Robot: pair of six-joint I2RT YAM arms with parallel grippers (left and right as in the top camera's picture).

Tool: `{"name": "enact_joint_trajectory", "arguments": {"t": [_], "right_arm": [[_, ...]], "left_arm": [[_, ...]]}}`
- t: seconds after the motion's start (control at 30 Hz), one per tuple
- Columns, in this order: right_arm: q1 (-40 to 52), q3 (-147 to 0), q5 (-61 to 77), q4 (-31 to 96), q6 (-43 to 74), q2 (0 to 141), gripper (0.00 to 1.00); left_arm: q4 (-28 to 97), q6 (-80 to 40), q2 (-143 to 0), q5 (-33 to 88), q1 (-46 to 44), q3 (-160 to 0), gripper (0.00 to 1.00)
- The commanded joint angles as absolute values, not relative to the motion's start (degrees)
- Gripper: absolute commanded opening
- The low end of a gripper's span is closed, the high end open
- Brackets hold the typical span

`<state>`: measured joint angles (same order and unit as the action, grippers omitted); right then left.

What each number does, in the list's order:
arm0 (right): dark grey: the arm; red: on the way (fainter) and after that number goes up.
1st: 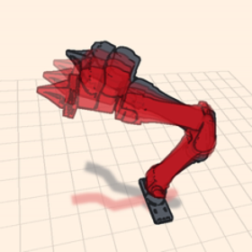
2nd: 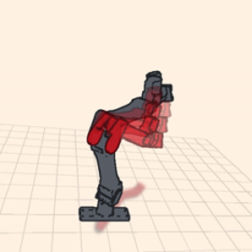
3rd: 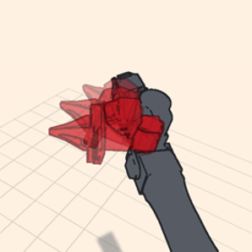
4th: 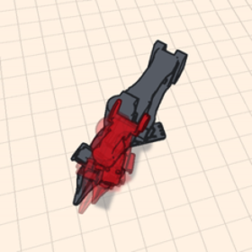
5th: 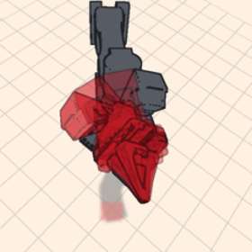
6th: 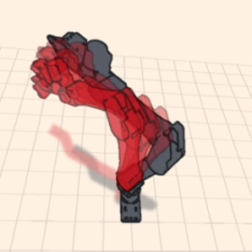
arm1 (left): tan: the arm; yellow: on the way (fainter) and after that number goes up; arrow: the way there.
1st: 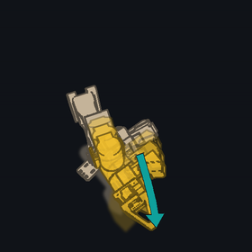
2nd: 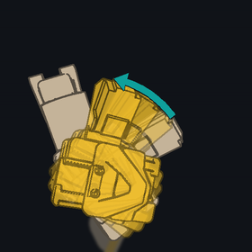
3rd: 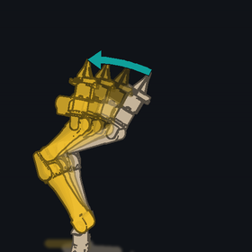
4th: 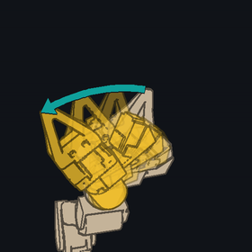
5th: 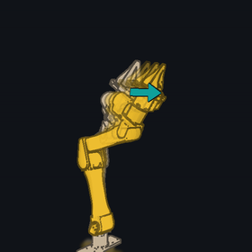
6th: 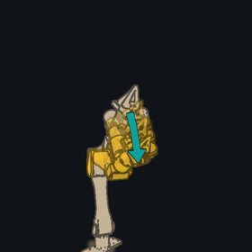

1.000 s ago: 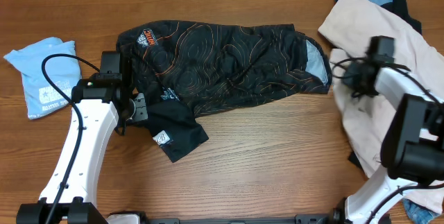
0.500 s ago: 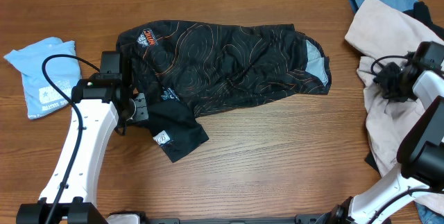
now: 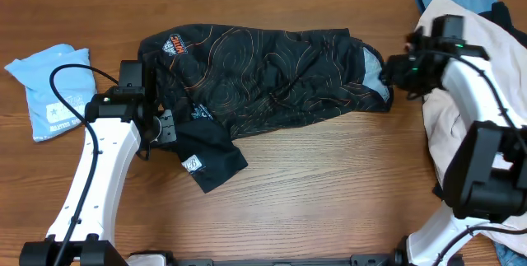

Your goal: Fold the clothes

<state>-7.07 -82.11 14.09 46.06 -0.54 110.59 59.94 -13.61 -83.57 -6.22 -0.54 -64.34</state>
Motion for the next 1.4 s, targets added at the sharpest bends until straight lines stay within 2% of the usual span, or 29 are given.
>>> {"name": "enact_joint_trajectory", "arguments": {"t": [0.0, 0.23, 0.33, 0.47, 0.63, 0.83, 1.03, 1.27, 1.3, 1.33, 1.37], "right_arm": [[-4.49, -81.36, 11.99, 44.62, -2.42, 113.16, 0.65], [-2.02, -81.36, 11.70, 42.94, -2.39, 117.89, 0.64], [-1.28, -81.36, 11.88, 43.99, -2.42, 119.28, 0.56], [-0.67, -81.38, 11.88, 44.56, -2.39, 119.28, 0.55], [-0.64, -81.52, 11.35, 45.36, -1.30, 118.91, 0.45], [-0.82, -81.52, 6.94, 45.52, 1.37, 115.77, 0.43], [-0.80, -81.52, 6.04, 45.67, 1.32, 112.90, 0.04], [-0.80, -81.52, 6.04, 46.96, 1.30, 112.86, 0.04], [-0.80, -81.52, 6.07, 46.81, 1.30, 112.86, 0.15], [-0.80, -81.49, 6.07, 46.63, 1.30, 112.88, 0.37], [-0.82, -81.49, 6.07, 46.57, 1.23, 112.90, 0.47]], "left_arm": [[59.66, -14.81, -82.63, -5.93, -0.38, -65.01, 0.04], [59.77, -14.81, -82.63, -5.93, -0.38, -65.01, 0.04], [59.70, -14.81, -82.63, -5.93, -0.38, -65.01, 0.04], [59.70, -14.81, -82.63, -5.93, -0.38, -65.01, 0.04], [59.72, -14.81, -82.63, -5.93, -0.38, -65.01, 0.04], [59.68, -14.81, -82.63, -5.93, -0.38, -65.01, 0.04], [59.72, -14.81, -82.63, -5.93, -0.38, -65.01, 0.04], [59.70, -14.81, -82.63, -5.93, -0.38, -65.01, 0.04], [59.72, -14.81, -82.63, -5.93, -0.38, -65.01, 0.04], [59.75, -14.81, -82.63, -5.91, -0.38, -65.01, 0.04], [59.75, -14.81, -82.63, -5.91, -0.38, -65.01, 0.04]]}}
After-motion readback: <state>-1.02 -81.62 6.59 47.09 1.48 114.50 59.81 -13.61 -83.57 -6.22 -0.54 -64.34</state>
